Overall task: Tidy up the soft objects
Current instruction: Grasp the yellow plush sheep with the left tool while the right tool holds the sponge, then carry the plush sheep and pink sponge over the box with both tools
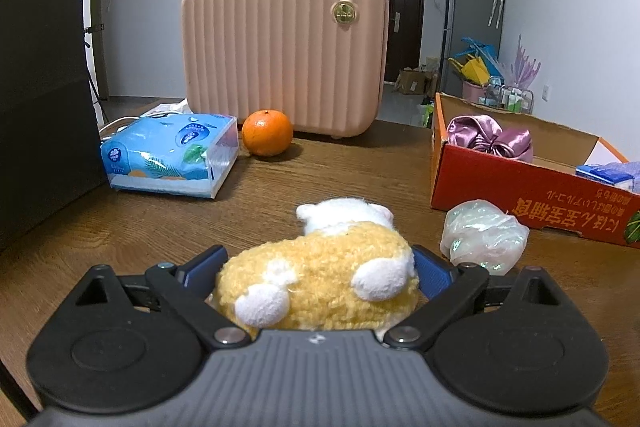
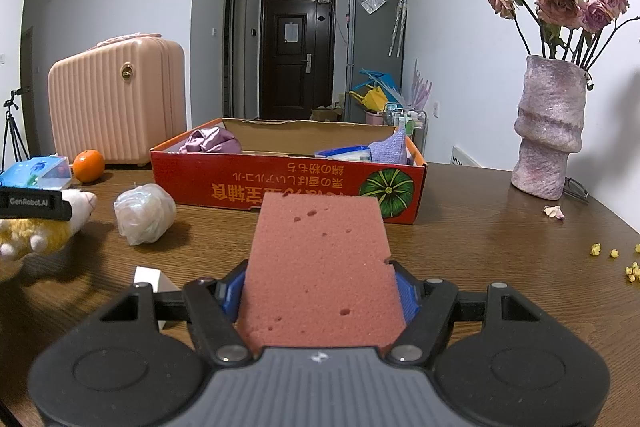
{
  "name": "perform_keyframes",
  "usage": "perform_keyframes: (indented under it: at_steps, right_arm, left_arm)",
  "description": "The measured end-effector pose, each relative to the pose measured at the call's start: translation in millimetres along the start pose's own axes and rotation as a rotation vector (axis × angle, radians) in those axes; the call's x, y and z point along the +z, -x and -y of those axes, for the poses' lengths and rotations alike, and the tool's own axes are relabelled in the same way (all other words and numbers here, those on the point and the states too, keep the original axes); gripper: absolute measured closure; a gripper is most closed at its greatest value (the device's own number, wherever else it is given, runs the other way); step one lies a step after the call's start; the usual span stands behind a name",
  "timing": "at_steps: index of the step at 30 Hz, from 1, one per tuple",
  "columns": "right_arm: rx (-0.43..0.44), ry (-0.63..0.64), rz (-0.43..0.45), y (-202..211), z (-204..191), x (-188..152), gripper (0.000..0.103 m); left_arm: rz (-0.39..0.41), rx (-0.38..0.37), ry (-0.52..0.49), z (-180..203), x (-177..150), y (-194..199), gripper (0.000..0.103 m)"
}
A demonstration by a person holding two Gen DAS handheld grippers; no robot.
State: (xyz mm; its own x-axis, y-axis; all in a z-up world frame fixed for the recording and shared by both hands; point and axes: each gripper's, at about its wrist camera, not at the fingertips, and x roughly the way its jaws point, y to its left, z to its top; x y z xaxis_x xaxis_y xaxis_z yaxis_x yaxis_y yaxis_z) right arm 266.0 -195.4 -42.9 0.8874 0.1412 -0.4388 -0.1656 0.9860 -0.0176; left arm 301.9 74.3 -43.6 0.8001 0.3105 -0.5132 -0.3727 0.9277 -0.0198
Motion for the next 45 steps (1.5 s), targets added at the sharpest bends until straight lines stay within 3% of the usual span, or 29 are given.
perform_keyframes:
  at_steps: [3, 7, 19, 26, 35, 45]
  right_arm:
    - [0.001, 0.0, -0.001, 0, -1, 0, 0.034]
    - [0.002, 0.001, -0.002, 0, -1, 0, 0.034]
    - [0.003, 0.002, -0.003, -1, -1, 0, 0.034]
    - [0.004, 0.002, -0.003, -1, -1, 0, 0.034]
    - [0.004, 0.002, -0.003, -1, -1, 0, 0.034]
    - [0.004, 0.002, -0.003, -1, -1, 0, 0.034]
  left_arm:
    - [0.003, -0.001, 0.0, 0, 0, 1, 0.005]
    - [-0.053, 0.008, -0.004, 0, -2, -6, 0.0]
    - [-0.117, 0.034, 0.005, -3, -7, -19, 0.0]
    - [-0.196, 0.048, 0.036, -9, -8, -36, 0.004]
    - [-0.156, 0.034, 0.02, -8, -7, -30, 0.008]
    - [-0.061, 0.027, -0.014, -1, -4, -15, 0.008]
